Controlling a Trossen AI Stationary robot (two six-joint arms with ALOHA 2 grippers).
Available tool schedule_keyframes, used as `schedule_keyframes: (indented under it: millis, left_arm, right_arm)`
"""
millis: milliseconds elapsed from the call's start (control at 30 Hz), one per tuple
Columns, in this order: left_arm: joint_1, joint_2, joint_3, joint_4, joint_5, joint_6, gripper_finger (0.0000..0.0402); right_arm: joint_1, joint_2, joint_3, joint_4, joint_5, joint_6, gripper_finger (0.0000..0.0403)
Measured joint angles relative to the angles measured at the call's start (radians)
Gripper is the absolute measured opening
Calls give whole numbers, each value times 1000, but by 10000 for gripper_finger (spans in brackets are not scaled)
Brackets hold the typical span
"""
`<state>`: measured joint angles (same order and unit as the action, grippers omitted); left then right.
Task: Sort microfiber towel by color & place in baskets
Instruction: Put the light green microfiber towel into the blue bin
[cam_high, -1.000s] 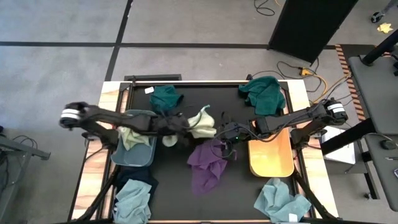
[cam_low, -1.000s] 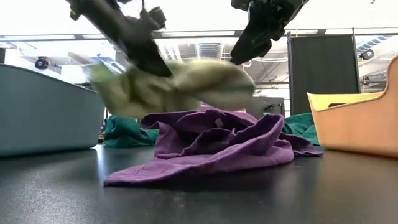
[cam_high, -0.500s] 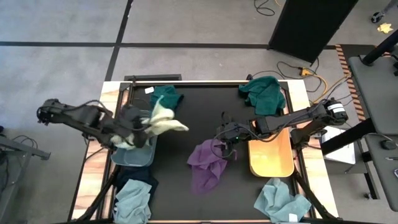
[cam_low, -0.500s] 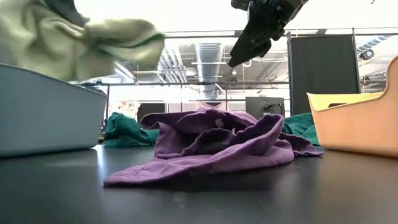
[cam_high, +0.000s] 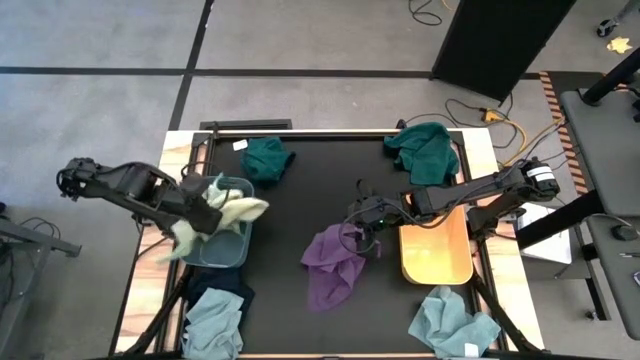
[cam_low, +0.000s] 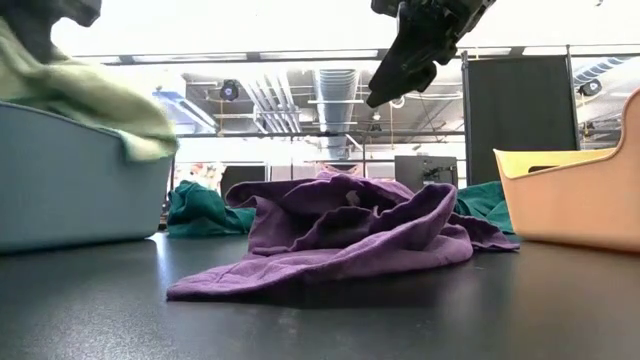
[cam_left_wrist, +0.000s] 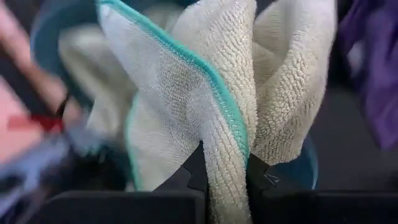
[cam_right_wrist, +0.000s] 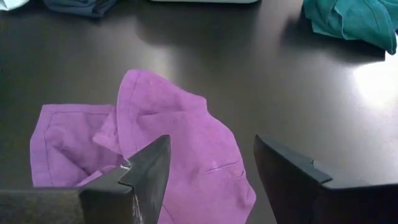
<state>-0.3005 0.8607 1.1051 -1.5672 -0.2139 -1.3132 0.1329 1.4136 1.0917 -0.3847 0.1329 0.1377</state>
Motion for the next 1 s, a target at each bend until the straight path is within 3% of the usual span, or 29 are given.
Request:
schedule_keyframes:
  millis: [300, 567, 700, 833, 1000]
  left_arm:
    - [0, -4, -13, -4, 420, -10, 17]
    - [0, -7, -66, -3, 559, -114, 17]
    - [0, -5, -145, -4, 676, -148, 17]
    - [0, -5, -217, -4, 692, -94, 17]
    - [6, 13, -218, -5, 525, 53, 17]
  right_arm:
    - [0, -1, -24, 1, 0, -3, 219]
    - [0, -1, -60, 16, 0, 12, 219]
    - [0, -1, -76, 28, 0, 27, 219]
    - [0, -1, -83, 28, 0, 28, 219]
    - [0, -1, -83, 65, 0, 19, 219]
